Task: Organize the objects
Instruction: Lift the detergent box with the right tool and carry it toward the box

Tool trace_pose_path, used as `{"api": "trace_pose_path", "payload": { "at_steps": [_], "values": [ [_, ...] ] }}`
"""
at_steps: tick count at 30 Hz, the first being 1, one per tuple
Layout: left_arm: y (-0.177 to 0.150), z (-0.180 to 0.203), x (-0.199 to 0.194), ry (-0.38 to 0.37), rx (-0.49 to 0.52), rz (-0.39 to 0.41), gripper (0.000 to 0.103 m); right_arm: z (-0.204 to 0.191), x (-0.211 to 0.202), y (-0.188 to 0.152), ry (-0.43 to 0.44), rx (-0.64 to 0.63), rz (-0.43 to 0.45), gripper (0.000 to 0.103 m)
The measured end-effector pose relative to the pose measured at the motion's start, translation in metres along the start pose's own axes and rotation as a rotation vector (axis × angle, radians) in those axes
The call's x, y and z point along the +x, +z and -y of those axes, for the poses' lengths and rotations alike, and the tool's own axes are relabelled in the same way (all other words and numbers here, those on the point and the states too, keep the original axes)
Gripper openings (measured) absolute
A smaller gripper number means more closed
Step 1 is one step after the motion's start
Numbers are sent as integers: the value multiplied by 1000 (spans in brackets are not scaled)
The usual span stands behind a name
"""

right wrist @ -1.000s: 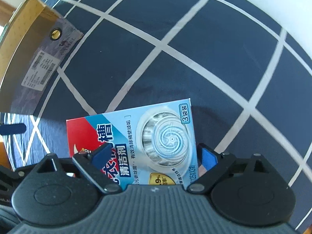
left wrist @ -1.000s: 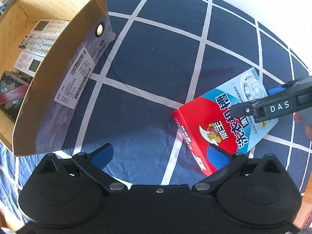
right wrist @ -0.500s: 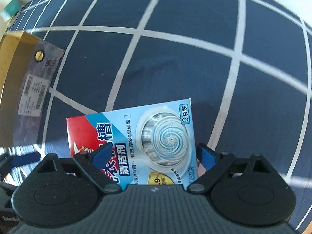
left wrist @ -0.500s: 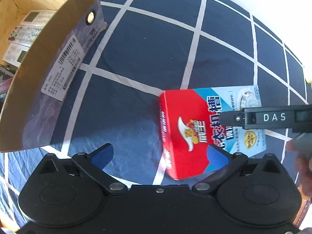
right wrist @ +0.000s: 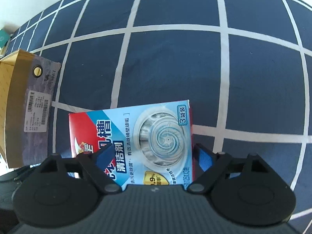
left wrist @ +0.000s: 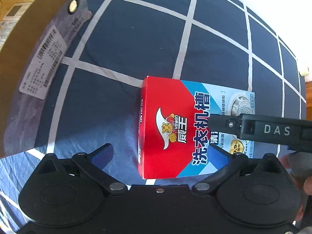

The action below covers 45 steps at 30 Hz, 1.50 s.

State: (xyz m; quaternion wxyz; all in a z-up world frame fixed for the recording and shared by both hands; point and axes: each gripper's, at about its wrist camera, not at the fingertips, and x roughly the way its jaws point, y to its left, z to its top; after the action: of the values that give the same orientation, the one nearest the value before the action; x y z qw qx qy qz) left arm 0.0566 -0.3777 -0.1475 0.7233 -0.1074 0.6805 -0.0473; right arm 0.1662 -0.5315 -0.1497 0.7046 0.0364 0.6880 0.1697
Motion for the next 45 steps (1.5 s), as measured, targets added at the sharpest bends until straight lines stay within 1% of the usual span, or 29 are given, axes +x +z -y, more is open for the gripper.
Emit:
{"api": "trace_pose_path", "payload": {
  "at_steps": [6, 8, 13, 21, 27, 31, 35, 40, 45],
  "values": [
    [4, 1, 12, -7, 3, -24, 103, 5, 2, 1, 28, -5, 19, 92],
    [6, 1, 14, -24, -4, -28, 103, 5, 4, 2, 37, -15, 20, 94],
    [11, 3, 18, -39, 7, -30, 103, 4, 11, 5, 53, -30, 10, 102],
    [17, 13, 26, -79, 12, -22, 103, 6, 15, 8, 74, -43, 8, 103],
    [17, 13, 28, -88, 5, -14, 103, 10, 17, 11, 95, -38, 1, 103],
    [17, 16, 26, -79, 21, -8, 103, 11, 16, 10, 102, -37, 3, 103],
    [15, 23, 22, -54, 59, 7, 103, 10, 14, 9, 99, -37, 12, 103],
    [12, 24, 18, -37, 75, 10, 103, 10, 10, 5, 106, -38, 24, 101],
    [7, 27, 10, 0, 103, 18, 102, 8, 6, -1, 118, -16, 31, 99]
  ]
}}
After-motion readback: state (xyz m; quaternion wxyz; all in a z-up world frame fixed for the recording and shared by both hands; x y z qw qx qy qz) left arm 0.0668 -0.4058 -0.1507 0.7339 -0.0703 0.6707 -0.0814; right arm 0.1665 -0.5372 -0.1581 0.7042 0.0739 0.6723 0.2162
